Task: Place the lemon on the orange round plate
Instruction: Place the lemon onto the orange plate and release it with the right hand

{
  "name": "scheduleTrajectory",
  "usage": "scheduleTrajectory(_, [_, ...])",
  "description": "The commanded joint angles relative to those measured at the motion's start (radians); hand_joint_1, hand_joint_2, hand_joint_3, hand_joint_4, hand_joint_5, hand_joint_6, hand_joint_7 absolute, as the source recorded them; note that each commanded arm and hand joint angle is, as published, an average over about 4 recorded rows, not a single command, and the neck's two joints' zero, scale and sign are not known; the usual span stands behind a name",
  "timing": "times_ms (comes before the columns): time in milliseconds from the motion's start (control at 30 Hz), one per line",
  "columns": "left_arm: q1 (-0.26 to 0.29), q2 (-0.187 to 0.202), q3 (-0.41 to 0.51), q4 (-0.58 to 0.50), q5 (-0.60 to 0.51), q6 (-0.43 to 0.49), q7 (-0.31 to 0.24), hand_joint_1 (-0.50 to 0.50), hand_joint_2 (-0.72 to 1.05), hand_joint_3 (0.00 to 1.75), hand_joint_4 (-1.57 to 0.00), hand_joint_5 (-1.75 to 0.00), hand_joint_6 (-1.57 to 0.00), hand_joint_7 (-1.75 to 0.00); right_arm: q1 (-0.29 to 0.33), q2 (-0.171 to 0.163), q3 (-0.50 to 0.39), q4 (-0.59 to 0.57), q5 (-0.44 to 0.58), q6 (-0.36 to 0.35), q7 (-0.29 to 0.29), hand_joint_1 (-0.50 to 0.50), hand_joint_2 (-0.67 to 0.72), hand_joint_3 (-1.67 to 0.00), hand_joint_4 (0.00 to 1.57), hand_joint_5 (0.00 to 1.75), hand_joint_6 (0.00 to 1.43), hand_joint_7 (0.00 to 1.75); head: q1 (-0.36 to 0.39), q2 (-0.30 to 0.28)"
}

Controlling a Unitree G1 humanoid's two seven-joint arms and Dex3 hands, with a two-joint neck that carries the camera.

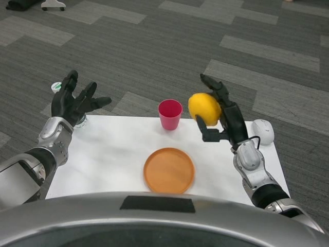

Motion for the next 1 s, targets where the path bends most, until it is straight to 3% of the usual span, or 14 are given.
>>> scheduleTrajectory(33, [0.0, 0.019, 0.008, -0.006, 0.001, -0.009, -0.002, 0.5, 0.96, 0.09, -0.07, 0.0, 0.0, 0.0, -0.028, -0.042, 0.107, 0.052, 0.014, 0.017, -0.003, -0.38, -0.54, -1.43, 0.01, 1.45, 0.0, 0.35, 0.0, -0.001])
scheduleTrajectory(133, [0.0, 0.023, 0.007, -0.006, 0.001, -0.009, -0.003, 0.5, 0.96, 0.09, -0.07, 0.0, 0.0, 0.0, -0.071, -0.072, 0.229, 0.118, 0.026, 0.019, -0.004, -0.38, -0.54, -1.43, 0.0, 1.45, 0.0, 0.35, 0.011, -0.018])
scheduleTrajectory(433, [-0.003, 0.04, -0.012, -0.006, -0.003, -0.008, -0.003, 0.5, 0.96, 0.07, -0.07, 0.0, 0.0, 0.0, -0.186, -0.075, 0.436, 0.286, 0.059, 0.027, 0.014, -0.38, -0.54, -1.43, 0.03, 1.43, 0.02, 0.35, 0.02, -0.042])
scheduleTrajectory(667, [-0.005, 0.051, -0.022, -0.006, -0.01, -0.006, -0.002, 0.5, 0.98, 0.09, -0.07, 0.0, 0.0, 0.0, -0.253, -0.044, 0.584, 0.337, 0.107, 0.048, 0.03, -0.38, -0.54, -1.43, 0.05, 1.45, 0.03, 0.35, 0.026, -0.06])
scheduleTrajectory(800, [-0.001, 0.052, -0.023, -0.006, -0.012, -0.005, -0.001, 0.5, 0.98, 0.09, -0.07, 0.0, 0.0, 0.0, -0.293, -0.025, 0.71, 0.352, 0.161, 0.066, 0.03, -0.38, -0.54, -1.43, 0.1, 1.45, 0.04, 0.35, 0.07, -0.114])
scheduleTrajectory(1000, [0.002, 0.064, -0.022, -0.004, -0.015, -0.005, 0.002, 0.5, 0.96, 0.07, -0.07, 0.0, 0.0, 0.0, -0.327, -0.001, 0.822, 0.368, 0.2, 0.087, 0.03, -0.38, -0.54, -1.43, 0.11, 1.45, 0.03, 0.35, 0.063, -0.104])
